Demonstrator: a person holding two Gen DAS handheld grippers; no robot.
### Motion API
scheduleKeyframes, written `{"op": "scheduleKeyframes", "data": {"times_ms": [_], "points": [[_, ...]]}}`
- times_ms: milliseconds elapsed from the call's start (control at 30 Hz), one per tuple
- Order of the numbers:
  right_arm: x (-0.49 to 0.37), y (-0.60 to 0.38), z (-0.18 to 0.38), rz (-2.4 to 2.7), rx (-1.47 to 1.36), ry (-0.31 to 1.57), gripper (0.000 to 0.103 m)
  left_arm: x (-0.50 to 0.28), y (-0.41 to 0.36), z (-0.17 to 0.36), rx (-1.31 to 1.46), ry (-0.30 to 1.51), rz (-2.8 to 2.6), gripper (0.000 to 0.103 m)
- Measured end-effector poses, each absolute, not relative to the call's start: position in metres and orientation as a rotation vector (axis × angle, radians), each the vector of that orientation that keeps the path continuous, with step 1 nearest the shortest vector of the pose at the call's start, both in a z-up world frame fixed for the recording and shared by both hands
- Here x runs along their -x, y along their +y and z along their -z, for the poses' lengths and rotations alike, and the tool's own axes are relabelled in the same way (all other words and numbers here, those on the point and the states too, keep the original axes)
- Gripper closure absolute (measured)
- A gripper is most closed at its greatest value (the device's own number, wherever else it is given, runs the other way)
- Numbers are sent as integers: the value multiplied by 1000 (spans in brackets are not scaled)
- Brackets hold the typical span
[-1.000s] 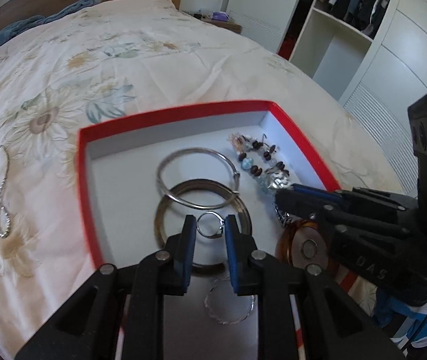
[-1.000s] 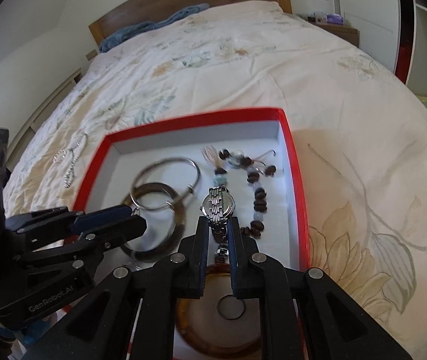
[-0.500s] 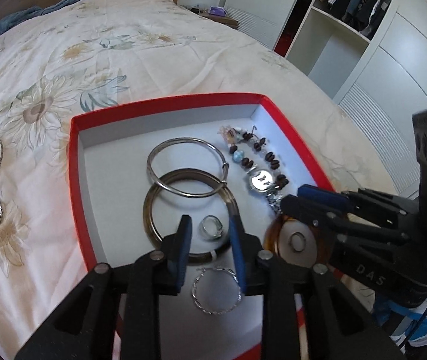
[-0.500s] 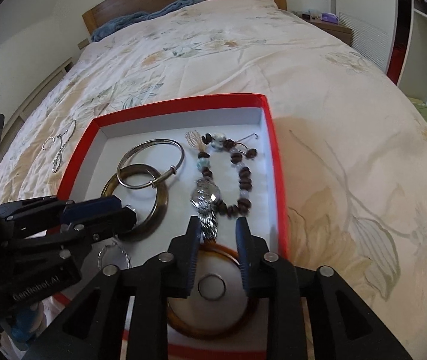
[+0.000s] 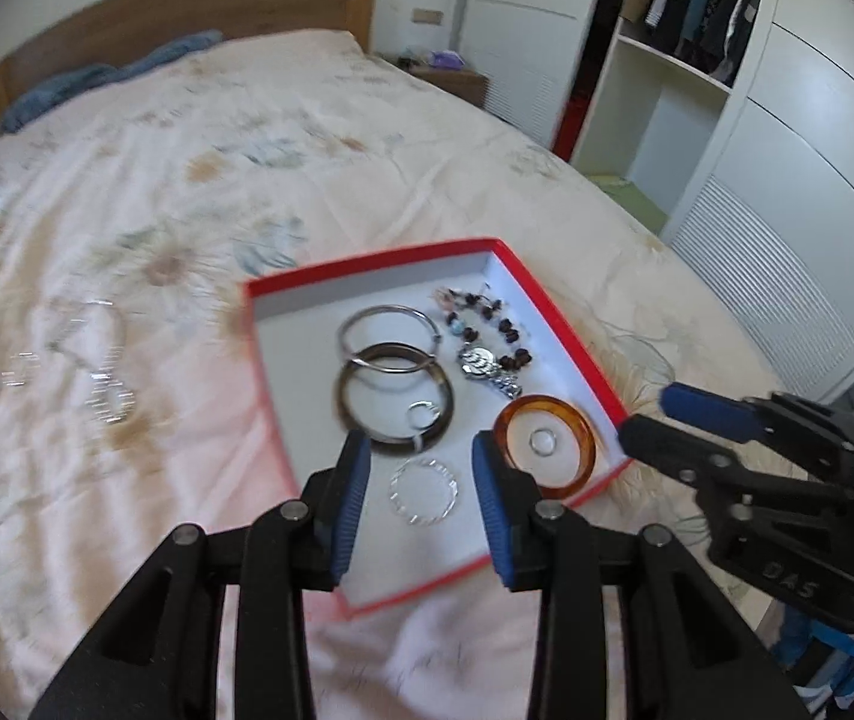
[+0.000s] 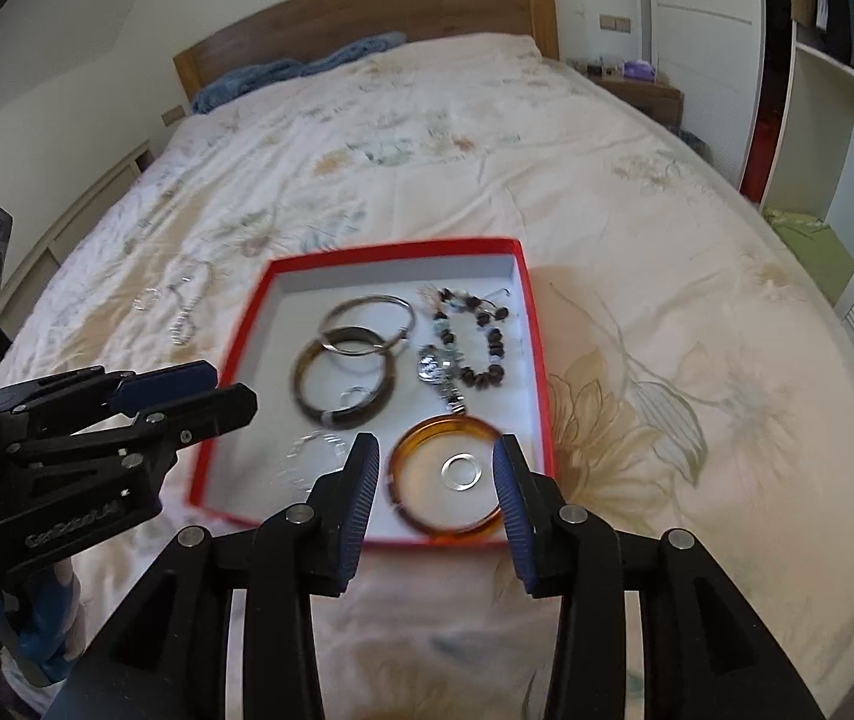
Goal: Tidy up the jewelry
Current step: 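Open both tools to release the ring and watch into the box, then move both tools back toward the silver hoop and chain necklace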
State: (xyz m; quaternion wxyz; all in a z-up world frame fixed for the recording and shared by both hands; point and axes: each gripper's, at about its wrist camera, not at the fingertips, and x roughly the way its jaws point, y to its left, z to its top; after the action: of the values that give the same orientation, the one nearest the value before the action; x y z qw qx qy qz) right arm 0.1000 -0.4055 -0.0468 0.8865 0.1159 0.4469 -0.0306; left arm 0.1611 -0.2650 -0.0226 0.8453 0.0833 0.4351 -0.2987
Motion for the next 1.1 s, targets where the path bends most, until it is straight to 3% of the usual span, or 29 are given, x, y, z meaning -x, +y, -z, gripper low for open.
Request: {"op": "scheduleKeyframes", "data": {"times_ms": [167, 467, 733, 1100], "points": [[-68, -382, 5, 49, -230, 857, 60, -125, -240, -19, -173, 839, 572, 62], [-15, -335, -60, 17, -182, 740, 58, -62, -193, -69, -203, 727, 506, 61], [8, -290, -91, -31, -137, 690, 57, -28, -143, -92, -187, 655, 451, 61], [-15, -235, -102, -131, -87, 696, 56, -42, -84, -88, -109, 648, 394, 61]]}}
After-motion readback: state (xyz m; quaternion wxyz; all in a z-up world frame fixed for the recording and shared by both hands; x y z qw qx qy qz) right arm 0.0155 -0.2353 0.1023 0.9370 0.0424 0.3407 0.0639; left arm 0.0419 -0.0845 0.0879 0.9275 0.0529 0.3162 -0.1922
